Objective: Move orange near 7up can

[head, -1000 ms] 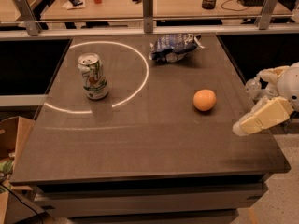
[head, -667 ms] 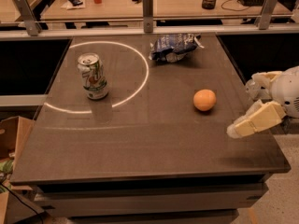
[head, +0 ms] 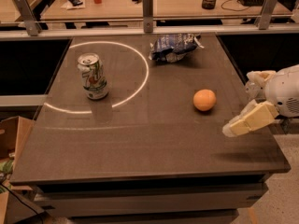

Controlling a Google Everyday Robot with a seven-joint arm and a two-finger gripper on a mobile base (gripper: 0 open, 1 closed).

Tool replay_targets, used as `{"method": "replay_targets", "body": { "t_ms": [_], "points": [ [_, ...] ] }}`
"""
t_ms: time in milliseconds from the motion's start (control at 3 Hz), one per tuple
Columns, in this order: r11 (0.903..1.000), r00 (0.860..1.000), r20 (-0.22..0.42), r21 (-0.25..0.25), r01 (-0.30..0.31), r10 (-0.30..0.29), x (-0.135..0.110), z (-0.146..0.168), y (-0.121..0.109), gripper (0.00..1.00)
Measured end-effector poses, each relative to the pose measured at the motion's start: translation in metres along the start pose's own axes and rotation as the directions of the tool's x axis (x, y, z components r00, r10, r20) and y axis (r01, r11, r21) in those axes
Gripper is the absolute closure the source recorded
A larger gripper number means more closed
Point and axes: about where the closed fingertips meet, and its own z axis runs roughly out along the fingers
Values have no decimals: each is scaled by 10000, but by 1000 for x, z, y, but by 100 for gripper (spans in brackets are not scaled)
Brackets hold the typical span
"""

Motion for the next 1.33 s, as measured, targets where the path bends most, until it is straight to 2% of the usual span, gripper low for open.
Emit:
{"method": "replay_targets", "body": {
  "t_ms": [667,1333],
  "points": [
    [9999,9992,374,118,-124,120,-6,29,-6,0],
    [9993,9984,420,51,-369,367,-7,54,-12,0]
  ]
}}
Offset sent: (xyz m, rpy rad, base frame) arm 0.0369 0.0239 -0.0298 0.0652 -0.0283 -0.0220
